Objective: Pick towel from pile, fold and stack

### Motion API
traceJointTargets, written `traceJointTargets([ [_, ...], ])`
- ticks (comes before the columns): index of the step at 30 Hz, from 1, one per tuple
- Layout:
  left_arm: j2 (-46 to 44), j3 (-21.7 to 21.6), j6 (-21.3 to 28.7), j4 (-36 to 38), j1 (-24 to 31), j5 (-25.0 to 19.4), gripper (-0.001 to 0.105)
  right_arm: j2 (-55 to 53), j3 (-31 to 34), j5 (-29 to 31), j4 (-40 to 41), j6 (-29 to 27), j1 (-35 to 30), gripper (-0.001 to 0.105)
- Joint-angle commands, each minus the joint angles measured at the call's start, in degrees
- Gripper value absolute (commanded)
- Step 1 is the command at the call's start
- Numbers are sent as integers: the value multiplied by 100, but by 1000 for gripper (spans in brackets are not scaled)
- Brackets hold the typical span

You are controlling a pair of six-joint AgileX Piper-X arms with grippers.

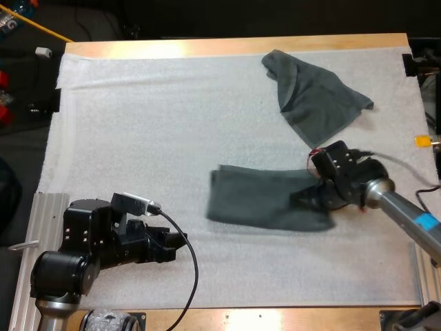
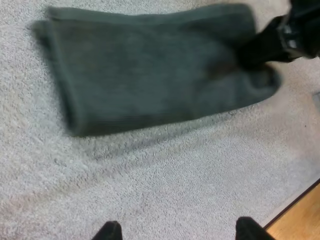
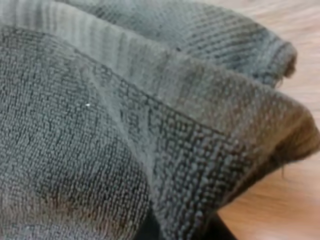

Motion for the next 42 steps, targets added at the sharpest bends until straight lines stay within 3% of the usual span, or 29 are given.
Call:
traceJointTargets([
  [1, -18, -25, -8, 24, -12, 56, 47, -108, -126, 441, 351, -338, 10, 0],
  [4, -18, -25, -8, 24, -12, 56, 47, -235, -383, 976, 840, -724, 10, 0],
  [8, -18, -25, -8, 24, -12, 56, 47, -241, -697, 1007, 1073, -651, 25, 0],
  [15, -18, -25, -8, 24, -12, 56, 47, -115, -838, -581, 497, 606, 623, 0],
  [24, -18, -25, -8, 24, -12, 424, 47, 715, -838, -1499, -838, 2170, 1146, 0],
  [28, -18, -25, -8, 24, -12, 441, 47, 998, -838, -1770, -1257, 2654, 1146, 0],
  [32, -18, -25, -8, 24, -12, 441, 47, 1231, -838, -2002, -1423, 2759, 1146, 1],
  [35, -18, -25, -8, 24, -12, 441, 47, 1312, -838, -2007, -1465, 2759, 1146, 17],
  [39, -18, -25, -8, 24, -12, 441, 47, 1313, -845, -2133, -1709, 2675, 1146, 64],
  [42, -18, -25, -8, 24, -12, 441, 47, 1306, -867, -2359, -1740, 2419, 1146, 75],
])
